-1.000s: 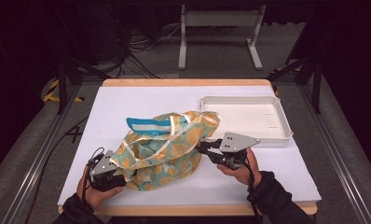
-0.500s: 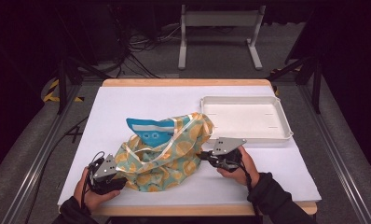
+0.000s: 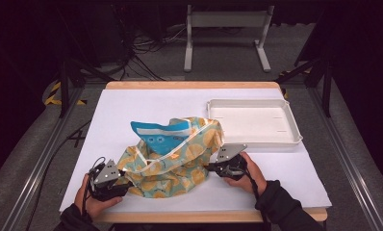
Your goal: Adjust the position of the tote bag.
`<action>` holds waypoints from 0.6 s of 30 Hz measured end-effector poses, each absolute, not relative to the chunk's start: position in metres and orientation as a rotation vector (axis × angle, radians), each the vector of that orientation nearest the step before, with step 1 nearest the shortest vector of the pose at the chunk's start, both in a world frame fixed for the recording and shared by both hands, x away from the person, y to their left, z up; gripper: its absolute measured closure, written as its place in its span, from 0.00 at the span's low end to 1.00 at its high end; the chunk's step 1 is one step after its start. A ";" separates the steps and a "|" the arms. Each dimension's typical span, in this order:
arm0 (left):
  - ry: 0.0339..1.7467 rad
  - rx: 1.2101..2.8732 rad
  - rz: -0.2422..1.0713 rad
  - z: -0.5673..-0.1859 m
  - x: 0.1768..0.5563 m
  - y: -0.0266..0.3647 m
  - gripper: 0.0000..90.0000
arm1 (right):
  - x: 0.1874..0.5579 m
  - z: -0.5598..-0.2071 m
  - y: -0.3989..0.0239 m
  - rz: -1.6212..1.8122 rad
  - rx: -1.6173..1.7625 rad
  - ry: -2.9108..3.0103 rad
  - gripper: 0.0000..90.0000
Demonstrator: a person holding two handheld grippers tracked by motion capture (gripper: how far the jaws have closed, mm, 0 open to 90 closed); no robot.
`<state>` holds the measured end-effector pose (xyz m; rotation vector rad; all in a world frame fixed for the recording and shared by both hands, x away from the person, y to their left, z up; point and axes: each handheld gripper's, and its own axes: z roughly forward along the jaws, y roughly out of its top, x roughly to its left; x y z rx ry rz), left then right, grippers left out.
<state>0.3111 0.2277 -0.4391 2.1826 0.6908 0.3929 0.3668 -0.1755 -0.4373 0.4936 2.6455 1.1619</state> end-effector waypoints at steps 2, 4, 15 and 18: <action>0.684 2.158 0.385 -0.437 0.309 0.229 0.59 | 0.366 -0.438 -0.177 1.151 0.494 2.639 0.99; 0.667 2.121 0.385 -0.433 0.306 0.231 0.54 | 0.365 -0.436 -0.178 1.159 0.502 2.631 0.90; 0.604 1.911 0.471 -0.393 0.282 0.240 0.24 | 0.346 -0.383 -0.211 1.303 0.493 2.409 0.41; 0.560 1.867 0.495 -0.376 0.274 0.238 0.29 | 0.341 -0.361 -0.227 1.368 0.481 2.331 0.49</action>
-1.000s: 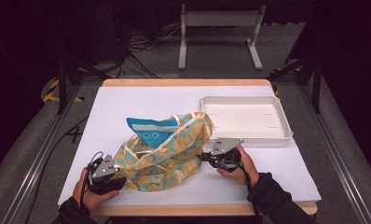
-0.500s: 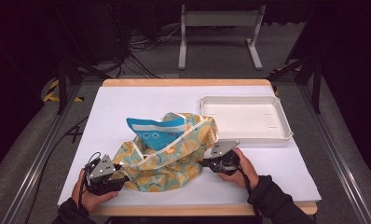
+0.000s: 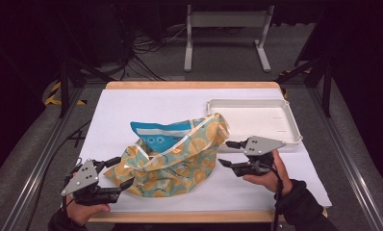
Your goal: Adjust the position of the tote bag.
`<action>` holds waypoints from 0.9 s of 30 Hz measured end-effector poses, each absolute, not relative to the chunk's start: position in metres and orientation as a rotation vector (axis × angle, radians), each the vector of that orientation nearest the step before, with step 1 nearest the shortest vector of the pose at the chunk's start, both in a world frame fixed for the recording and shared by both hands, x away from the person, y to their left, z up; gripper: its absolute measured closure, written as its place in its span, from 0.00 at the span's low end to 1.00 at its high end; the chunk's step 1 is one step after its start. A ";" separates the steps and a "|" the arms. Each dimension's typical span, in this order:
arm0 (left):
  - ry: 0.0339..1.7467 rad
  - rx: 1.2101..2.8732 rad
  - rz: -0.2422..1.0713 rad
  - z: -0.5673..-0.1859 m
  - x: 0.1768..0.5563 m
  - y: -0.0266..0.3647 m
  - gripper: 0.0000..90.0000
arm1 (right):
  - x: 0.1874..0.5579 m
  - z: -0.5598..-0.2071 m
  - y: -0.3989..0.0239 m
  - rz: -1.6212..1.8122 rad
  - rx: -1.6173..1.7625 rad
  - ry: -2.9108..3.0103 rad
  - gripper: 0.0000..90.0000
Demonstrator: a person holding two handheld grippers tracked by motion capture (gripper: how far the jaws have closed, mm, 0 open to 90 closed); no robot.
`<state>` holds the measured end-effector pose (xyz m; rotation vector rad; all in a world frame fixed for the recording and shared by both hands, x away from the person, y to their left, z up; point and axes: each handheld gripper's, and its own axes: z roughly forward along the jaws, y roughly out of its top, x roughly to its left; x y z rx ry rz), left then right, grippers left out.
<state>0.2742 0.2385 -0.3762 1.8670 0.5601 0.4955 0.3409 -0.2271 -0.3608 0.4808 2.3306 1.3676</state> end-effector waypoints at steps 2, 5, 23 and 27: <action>0.521 1.855 0.489 -0.368 0.272 0.238 0.38 | 0.337 -0.344 -0.236 1.399 0.460 2.268 0.61; 0.525 1.845 0.535 -0.355 0.272 0.235 0.58 | 0.336 -0.319 -0.243 1.452 0.426 2.173 0.81; 0.461 2.012 0.531 -0.359 0.290 0.197 0.62 | 0.369 -0.263 -0.185 1.369 0.227 2.307 0.59; 0.452 2.034 0.542 -0.362 0.289 0.200 0.87 | 0.363 -0.270 -0.190 1.352 0.188 2.305 0.93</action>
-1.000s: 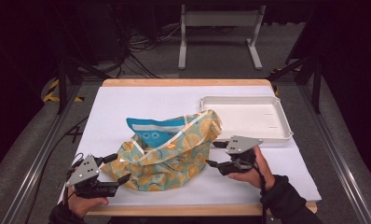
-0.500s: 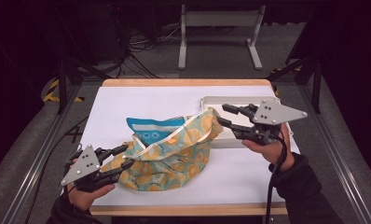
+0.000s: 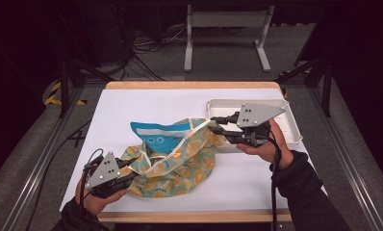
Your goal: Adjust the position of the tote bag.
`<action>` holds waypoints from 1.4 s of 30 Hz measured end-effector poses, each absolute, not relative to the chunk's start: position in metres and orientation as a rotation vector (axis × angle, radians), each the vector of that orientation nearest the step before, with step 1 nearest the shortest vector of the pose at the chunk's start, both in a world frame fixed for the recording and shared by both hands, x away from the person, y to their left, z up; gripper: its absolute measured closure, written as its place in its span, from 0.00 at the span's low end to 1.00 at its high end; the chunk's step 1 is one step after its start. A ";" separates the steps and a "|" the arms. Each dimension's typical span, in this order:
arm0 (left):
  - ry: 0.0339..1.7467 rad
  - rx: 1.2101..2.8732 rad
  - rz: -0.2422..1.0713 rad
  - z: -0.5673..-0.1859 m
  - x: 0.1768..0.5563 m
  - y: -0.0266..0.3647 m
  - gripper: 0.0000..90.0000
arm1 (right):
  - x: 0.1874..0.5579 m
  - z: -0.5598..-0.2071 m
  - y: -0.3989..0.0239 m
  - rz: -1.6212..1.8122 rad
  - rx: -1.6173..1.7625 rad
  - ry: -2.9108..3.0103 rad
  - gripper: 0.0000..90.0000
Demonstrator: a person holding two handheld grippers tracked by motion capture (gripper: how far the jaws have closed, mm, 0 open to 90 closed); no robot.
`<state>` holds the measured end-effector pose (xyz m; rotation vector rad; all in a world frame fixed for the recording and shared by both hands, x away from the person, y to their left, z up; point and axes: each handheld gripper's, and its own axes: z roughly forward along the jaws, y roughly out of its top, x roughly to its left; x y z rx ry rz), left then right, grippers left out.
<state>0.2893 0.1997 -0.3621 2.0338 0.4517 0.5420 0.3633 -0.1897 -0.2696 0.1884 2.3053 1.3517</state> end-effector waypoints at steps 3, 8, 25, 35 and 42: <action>0.424 2.035 0.538 -0.363 0.285 0.203 0.98 | 0.356 -0.273 -0.193 1.343 0.158 2.306 0.98; 0.412 2.071 0.559 -0.365 0.280 0.206 0.99 | 0.343 -0.282 -0.199 1.306 0.100 2.323 0.98; 0.419 2.107 0.563 -0.372 0.281 0.211 0.98 | 0.357 -0.307 -0.214 1.347 0.248 2.405 0.56; 0.409 2.129 0.535 -0.376 0.280 0.206 0.67 | 0.356 -0.295 -0.194 1.406 0.254 2.344 0.77; 0.524 1.934 0.488 -0.362 0.282 0.230 0.42 | 0.363 -0.318 -0.182 1.340 0.233 2.468 0.96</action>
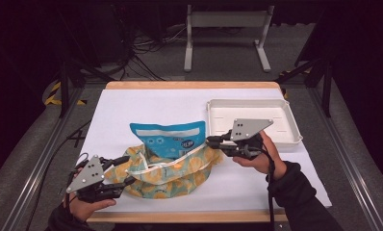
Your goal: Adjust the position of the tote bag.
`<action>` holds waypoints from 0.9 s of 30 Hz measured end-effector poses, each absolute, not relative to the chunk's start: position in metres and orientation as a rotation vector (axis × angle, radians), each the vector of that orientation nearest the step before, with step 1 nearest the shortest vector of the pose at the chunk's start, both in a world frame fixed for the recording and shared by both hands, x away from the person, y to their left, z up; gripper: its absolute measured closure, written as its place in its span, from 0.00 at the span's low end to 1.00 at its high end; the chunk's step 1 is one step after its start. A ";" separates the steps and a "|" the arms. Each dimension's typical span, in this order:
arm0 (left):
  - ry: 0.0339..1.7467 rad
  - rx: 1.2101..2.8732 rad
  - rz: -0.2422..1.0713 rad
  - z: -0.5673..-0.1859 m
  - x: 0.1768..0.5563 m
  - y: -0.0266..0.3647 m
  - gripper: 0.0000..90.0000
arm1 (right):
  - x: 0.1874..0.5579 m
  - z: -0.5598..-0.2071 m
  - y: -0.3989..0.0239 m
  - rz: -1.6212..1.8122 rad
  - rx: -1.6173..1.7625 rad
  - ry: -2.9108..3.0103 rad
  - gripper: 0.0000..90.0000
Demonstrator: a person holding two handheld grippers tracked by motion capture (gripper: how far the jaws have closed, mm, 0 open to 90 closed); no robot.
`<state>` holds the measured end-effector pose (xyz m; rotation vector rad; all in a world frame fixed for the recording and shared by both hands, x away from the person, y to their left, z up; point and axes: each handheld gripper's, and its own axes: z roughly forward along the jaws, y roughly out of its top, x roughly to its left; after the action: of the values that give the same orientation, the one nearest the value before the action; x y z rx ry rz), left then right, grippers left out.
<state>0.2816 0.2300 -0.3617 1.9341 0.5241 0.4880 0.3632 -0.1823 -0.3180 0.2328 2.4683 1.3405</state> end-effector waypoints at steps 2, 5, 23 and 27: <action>0.529 1.897 0.483 -0.358 0.283 0.231 0.45 | 0.362 -0.325 -0.179 1.300 0.220 2.491 0.99; 0.528 1.865 0.473 -0.353 0.286 0.229 0.46 | 0.362 -0.333 -0.175 1.280 0.198 2.529 1.00; 0.560 1.789 0.506 -0.332 0.291 0.242 0.47 | 0.360 -0.335 -0.176 1.260 0.251 2.492 0.74; 0.527 1.844 0.483 -0.336 0.298 0.221 0.61 | 0.360 -0.326 -0.175 1.329 0.245 2.419 0.67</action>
<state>0.2975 0.2210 -0.3364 1.8440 0.5273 0.4832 0.3604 -0.1748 -0.3256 0.2453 2.4195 1.3288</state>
